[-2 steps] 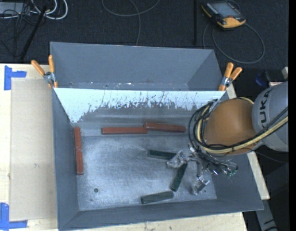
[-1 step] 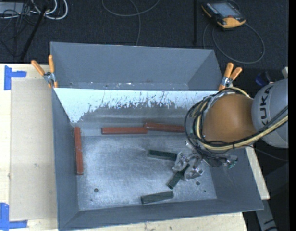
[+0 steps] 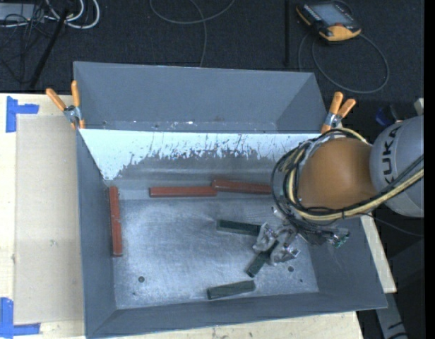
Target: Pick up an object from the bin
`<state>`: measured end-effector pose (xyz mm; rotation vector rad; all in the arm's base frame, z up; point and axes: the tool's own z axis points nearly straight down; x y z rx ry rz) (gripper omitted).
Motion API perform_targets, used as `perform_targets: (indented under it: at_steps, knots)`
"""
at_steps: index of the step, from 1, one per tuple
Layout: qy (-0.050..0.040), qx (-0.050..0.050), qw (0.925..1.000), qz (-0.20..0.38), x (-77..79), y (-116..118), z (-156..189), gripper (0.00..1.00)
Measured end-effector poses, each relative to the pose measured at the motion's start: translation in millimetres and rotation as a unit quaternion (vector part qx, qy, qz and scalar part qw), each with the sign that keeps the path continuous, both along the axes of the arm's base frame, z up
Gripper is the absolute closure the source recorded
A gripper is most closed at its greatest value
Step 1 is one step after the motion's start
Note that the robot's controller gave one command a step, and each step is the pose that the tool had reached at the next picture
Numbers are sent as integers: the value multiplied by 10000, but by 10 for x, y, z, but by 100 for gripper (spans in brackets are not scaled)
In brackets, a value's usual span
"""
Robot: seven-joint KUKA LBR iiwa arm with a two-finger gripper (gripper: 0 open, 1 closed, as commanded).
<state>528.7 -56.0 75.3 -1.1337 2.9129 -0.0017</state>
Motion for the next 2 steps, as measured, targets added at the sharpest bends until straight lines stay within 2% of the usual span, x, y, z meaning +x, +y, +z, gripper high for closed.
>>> perform_targets:
  at_steps: [1, 2]
  knots:
    - [19, -2, 10000, 0, -7, 2, 23, 100]
    - [98, -7, 10000, 2, -42, 3, 128, 100]
